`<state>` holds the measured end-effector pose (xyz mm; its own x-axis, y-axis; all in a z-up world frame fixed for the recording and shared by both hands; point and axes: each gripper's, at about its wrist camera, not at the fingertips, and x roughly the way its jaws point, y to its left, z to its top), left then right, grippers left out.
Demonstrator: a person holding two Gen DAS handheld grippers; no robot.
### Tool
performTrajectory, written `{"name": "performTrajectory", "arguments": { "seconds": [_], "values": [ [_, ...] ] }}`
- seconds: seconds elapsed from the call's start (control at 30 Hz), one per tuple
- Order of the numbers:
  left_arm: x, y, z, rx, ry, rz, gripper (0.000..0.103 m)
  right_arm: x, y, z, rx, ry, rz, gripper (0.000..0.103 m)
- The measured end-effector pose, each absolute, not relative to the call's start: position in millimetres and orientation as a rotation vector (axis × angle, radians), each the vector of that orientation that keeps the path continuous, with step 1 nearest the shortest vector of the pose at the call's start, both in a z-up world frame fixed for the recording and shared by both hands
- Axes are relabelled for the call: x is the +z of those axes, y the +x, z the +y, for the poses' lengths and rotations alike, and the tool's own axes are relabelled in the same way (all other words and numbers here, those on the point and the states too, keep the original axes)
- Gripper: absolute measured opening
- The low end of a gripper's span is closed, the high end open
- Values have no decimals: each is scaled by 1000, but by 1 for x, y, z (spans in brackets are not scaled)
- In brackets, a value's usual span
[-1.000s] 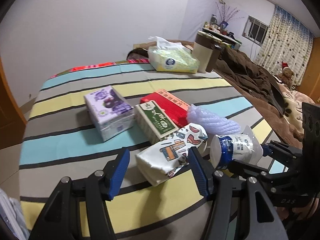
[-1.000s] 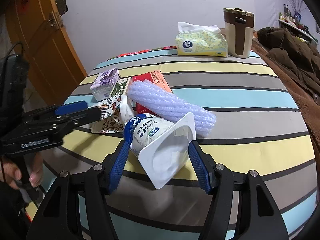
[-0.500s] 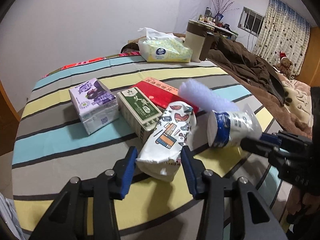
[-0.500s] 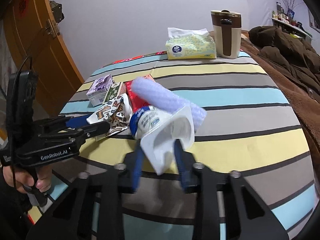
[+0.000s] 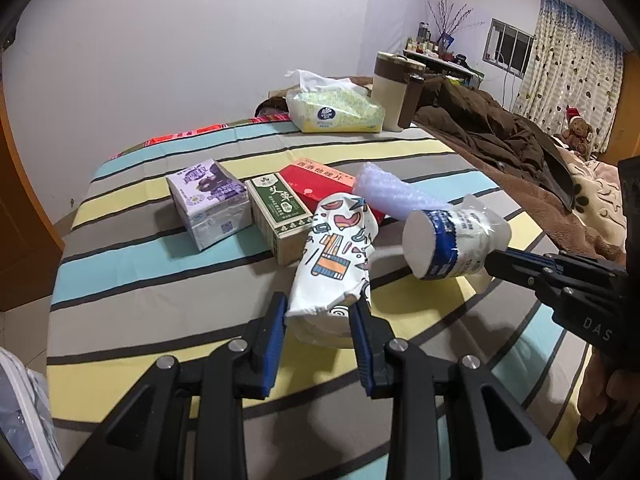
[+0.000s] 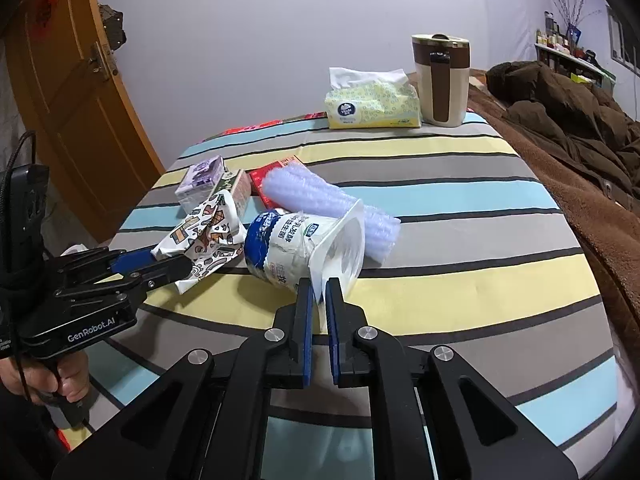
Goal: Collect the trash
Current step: 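Grasp the patterned snack bag with the left gripper while the right gripper grasps the yogurt cup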
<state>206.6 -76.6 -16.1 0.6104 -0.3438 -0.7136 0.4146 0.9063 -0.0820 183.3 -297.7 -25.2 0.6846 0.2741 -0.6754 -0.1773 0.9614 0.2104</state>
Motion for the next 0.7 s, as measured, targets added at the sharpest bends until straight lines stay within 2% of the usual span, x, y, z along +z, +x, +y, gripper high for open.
{"name": "performTrajectory", "arguments": {
  "seconds": [0.7],
  "values": [
    [5, 174, -52, -377, 42, 764, 33, -2, 155, -282, 285, 89, 726, 4]
  ]
}}
